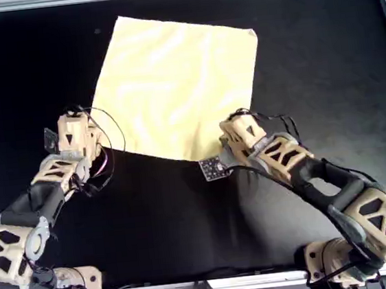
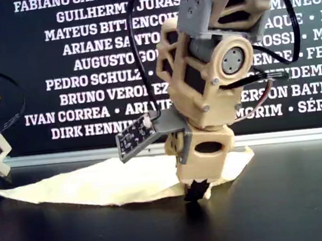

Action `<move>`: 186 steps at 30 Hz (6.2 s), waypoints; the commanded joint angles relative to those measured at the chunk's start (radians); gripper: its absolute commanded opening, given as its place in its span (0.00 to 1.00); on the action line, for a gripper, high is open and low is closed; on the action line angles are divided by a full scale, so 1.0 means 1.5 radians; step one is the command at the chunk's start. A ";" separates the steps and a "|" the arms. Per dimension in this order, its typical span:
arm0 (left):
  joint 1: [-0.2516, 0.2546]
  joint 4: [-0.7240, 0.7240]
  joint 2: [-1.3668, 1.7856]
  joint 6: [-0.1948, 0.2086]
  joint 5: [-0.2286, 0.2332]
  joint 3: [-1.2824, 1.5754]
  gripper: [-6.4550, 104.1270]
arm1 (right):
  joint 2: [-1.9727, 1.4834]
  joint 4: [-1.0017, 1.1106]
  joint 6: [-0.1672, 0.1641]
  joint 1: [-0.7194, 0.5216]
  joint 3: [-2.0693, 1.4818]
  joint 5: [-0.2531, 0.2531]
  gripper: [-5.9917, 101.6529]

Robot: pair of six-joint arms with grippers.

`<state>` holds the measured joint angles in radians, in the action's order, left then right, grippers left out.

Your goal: Fold a cloth

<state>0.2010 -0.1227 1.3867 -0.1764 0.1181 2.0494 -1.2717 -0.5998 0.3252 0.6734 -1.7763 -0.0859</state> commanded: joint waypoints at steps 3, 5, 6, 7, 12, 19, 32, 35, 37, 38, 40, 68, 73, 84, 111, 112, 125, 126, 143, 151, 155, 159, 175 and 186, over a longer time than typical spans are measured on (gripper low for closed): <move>0.016 0.002 -0.001 -0.005 -0.005 -0.012 0.56 | 0.001 -0.017 0.001 -0.010 0.022 -0.005 0.98; 0.016 0.002 -0.001 -0.005 -0.006 -0.012 0.55 | 0.001 -0.017 0.001 -0.010 0.022 -0.005 0.98; 0.016 0.002 -0.001 -0.005 -0.006 -0.012 0.55 | 0.001 -0.017 0.001 -0.010 0.021 -0.005 0.98; 0.016 0.002 -0.002 -0.005 -0.006 -0.012 0.55 | 0.001 -0.017 0.001 -0.010 0.021 -0.005 0.98; 0.016 0.002 -0.002 -0.005 -0.006 -0.012 0.55 | 0.001 -0.017 0.000 -0.010 0.020 -0.005 0.98; 0.016 -0.001 -0.041 -0.006 -0.006 -0.057 0.55 | 0.001 -0.017 0.000 -0.010 0.022 -0.005 0.76; 0.040 0.008 -0.038 0.005 -0.018 -0.076 0.07 | -0.015 -0.004 0.000 -0.020 0.026 -0.003 0.32; 0.058 0.008 -0.044 0.006 -0.035 -0.075 0.04 | -0.015 -0.003 0.000 -0.020 0.026 0.002 0.26; 0.065 0.007 -0.044 0.001 -0.042 -0.073 0.05 | -0.015 -0.003 0.000 -0.020 0.026 0.002 0.21; 0.065 0.007 -0.044 0.002 -0.042 -0.072 0.05 | -0.015 -0.003 0.000 -0.020 0.026 0.002 0.18; 0.063 0.007 -0.043 0.006 -0.042 -0.069 0.05 | -0.009 -0.003 0.000 -0.020 0.026 -0.003 0.10; 0.095 -0.003 0.250 -0.005 -0.042 0.223 0.05 | -0.168 -0.018 -0.050 -0.042 -0.128 0.003 0.04; 0.125 -0.003 0.345 -0.005 -0.043 0.324 0.05 | -0.230 -0.017 -0.106 -0.055 -0.211 -0.002 0.04; 0.213 -0.003 0.396 -0.004 -0.031 0.390 0.05 | -0.240 -0.016 -0.137 -0.058 -0.213 -0.005 0.04; 0.024 0.009 0.050 -0.005 -0.030 -0.223 0.05 | 0.038 0.002 -0.138 -0.177 0.350 -0.004 0.05; 0.019 0.009 0.006 -0.005 -0.030 -0.268 0.05 | 0.071 0.002 -0.138 -0.177 0.393 -0.005 0.05; -0.001 0.007 -0.380 -0.006 -0.029 -0.803 0.05 | 0.485 0.002 -0.139 -0.245 0.988 0.006 0.04; -0.001 0.007 -0.398 -0.006 -0.029 -0.829 0.05 | 0.510 0.002 -0.139 -0.249 1.021 0.006 0.04; -0.001 0.008 -0.492 -0.006 -0.029 -0.949 0.05 | 0.720 0.010 -0.138 -0.258 1.276 0.007 0.05; -0.021 0.010 -0.511 -0.005 -0.034 -0.950 0.05 | 0.723 0.096 -0.129 -0.256 1.271 0.007 0.05; -0.024 0.010 -0.520 -0.005 -0.042 -0.949 0.07 | 0.753 0.124 -0.130 -0.255 1.275 0.006 0.06; -0.018 0.010 -0.523 -0.005 -0.043 -0.949 0.21 | 0.774 0.133 -0.133 -0.259 1.275 0.005 0.16; -0.024 -0.002 -0.507 -0.005 -0.030 -0.938 0.66 | 0.724 0.117 -0.140 -0.261 1.271 -0.004 0.77; -0.012 -0.018 -0.463 -0.044 -0.042 -0.917 0.66 | 0.618 -0.162 -0.139 -0.264 1.275 0.006 0.79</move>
<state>0.1933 -0.1488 0.5829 -0.2025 0.0598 0.6964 -0.1933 -0.7609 0.1197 0.2869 0.0583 -0.0844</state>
